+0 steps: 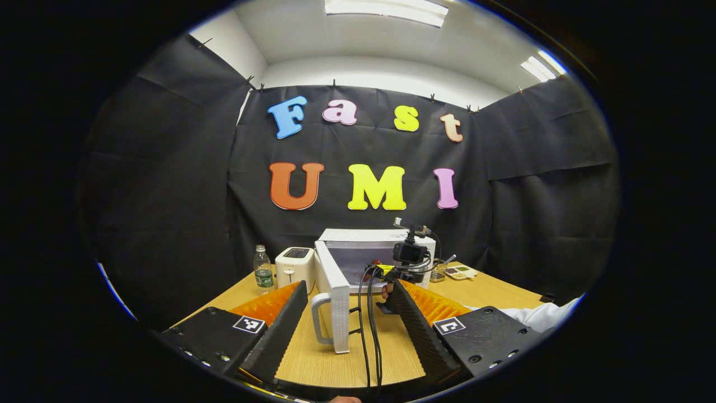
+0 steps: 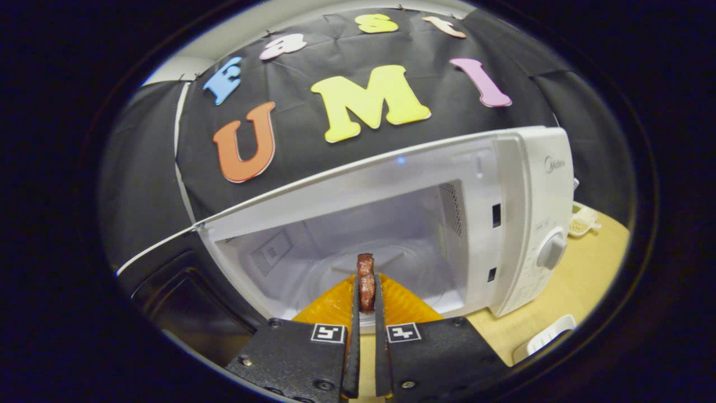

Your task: Open the microwave oven with the left hand, put the food in, and close the microwave oven.

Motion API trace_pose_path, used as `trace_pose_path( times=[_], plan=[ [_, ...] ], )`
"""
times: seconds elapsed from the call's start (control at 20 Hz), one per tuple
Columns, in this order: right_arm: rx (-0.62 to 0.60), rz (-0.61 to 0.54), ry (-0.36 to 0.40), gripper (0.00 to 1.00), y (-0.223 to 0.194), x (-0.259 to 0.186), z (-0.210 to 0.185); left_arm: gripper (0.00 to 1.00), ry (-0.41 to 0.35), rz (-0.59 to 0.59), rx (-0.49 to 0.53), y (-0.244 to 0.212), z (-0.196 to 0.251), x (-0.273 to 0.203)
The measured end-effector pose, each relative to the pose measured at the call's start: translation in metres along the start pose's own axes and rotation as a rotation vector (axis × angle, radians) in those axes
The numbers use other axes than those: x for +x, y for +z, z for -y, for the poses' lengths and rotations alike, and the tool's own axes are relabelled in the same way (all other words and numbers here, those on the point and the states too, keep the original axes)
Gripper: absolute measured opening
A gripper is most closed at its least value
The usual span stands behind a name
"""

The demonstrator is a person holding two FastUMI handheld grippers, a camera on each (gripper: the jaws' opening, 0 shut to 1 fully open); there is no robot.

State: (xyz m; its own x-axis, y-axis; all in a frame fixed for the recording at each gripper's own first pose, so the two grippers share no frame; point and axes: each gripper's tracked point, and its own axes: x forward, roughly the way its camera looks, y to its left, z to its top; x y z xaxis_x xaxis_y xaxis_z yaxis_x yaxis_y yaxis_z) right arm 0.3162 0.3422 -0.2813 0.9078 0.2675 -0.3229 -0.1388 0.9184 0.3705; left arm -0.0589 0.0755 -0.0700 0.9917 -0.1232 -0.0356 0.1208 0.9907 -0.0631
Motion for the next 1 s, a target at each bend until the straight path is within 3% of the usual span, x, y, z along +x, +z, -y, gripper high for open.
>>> trace_pose_path(
  times=[0.35,0.7,0.75,0.8,0.85,1.0],
  plan=[
    [0.095,0.051,-0.015,0.14,-0.002,0.040,-0.012,0.94,0.051,-0.053,-0.037,-0.020,-0.030,0.015],
    [0.237,0.098,-0.045,0.14,-0.017,0.061,-0.009,0.93,0.043,-0.126,-0.053,-0.049,-0.043,0.030],
    [0.242,0.097,-0.050,0.05,-0.020,0.063,-0.008,0.93,0.050,-0.130,-0.048,-0.051,-0.046,0.031],
    [0.249,0.095,-0.054,0.06,-0.021,0.065,-0.006,0.93,0.060,-0.134,-0.051,-0.055,-0.050,0.033],
    [0.254,0.092,-0.056,0.15,-0.023,0.067,-0.003,0.94,0.060,-0.138,-0.057,-0.056,-0.052,0.032],
    [0.223,0.090,-0.068,0.17,-0.026,0.068,-0.001,0.94,0.065,-0.125,-0.070,-0.051,-0.054,0.025]
  ],
)
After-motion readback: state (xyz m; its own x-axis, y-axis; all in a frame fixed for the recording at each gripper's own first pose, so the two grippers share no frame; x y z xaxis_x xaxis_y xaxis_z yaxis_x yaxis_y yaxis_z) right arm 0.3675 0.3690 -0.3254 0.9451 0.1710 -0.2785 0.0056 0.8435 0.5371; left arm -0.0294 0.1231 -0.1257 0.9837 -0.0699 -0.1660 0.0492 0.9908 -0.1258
